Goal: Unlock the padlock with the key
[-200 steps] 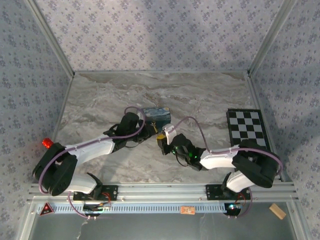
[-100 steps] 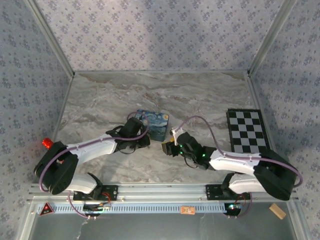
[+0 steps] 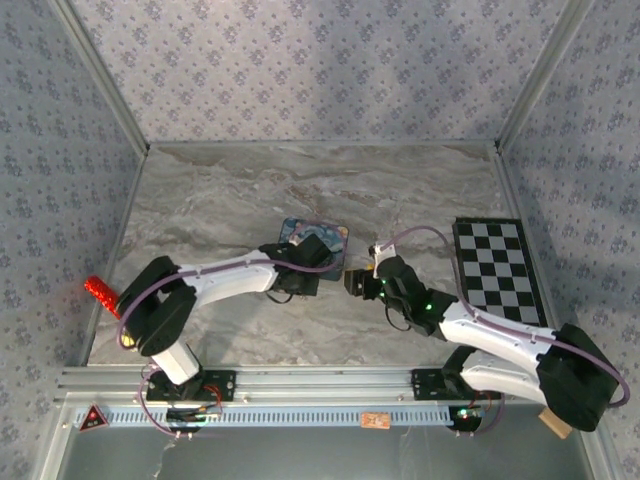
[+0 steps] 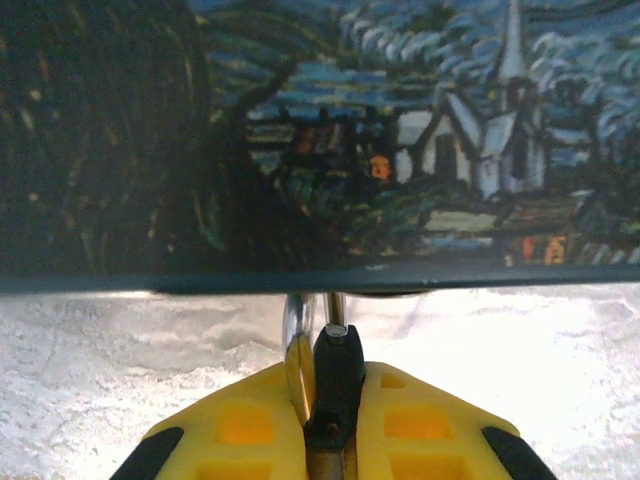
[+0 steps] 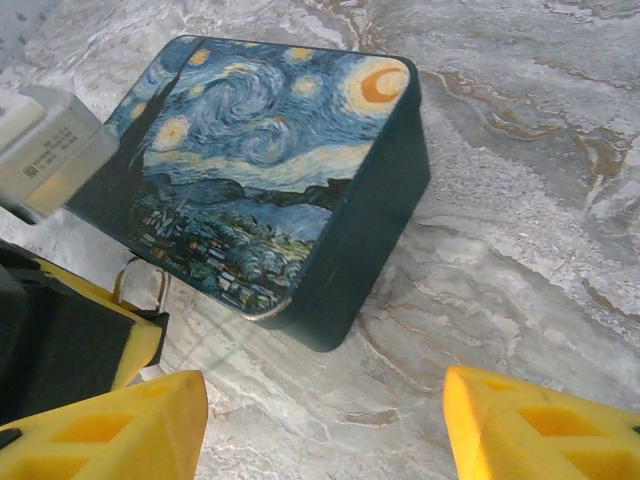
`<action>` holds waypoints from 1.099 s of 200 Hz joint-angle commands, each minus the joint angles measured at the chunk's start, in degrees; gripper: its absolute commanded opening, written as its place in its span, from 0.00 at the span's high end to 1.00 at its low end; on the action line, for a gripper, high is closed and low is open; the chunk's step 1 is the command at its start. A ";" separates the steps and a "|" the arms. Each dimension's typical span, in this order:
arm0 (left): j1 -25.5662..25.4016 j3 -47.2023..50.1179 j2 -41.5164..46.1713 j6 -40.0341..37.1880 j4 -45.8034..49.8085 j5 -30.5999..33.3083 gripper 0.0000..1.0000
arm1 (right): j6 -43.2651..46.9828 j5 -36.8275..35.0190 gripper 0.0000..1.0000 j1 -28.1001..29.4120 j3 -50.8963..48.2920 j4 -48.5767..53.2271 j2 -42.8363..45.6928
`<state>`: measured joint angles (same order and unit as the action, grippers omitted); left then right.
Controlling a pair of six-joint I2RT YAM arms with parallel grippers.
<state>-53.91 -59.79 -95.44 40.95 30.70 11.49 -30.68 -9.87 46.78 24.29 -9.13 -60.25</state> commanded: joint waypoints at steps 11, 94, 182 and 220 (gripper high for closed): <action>-2.22 -3.14 -3.01 -2.10 6.36 7.08 0.99 | -2.46 -1.38 0.34 -1.66 -1.44 1.27 2.82; -2.89 -1.56 1.28 -5.71 0.45 2.51 0.58 | -2.90 -1.12 0.33 -4.41 -2.31 4.35 8.16; 9.33 1.84 23.11 -14.88 0.38 -2.12 0.37 | -7.13 0.99 0.34 -2.68 -2.89 -0.32 6.13; 17.76 -8.81 9.57 -19.65 2.67 -4.50 0.35 | -15.81 0.44 0.35 2.61 -1.54 -7.38 -1.45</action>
<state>-39.29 -62.87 -78.65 25.87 31.48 10.83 -39.38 -9.37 46.85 22.00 -11.27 -57.58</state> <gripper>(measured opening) 0.642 0.650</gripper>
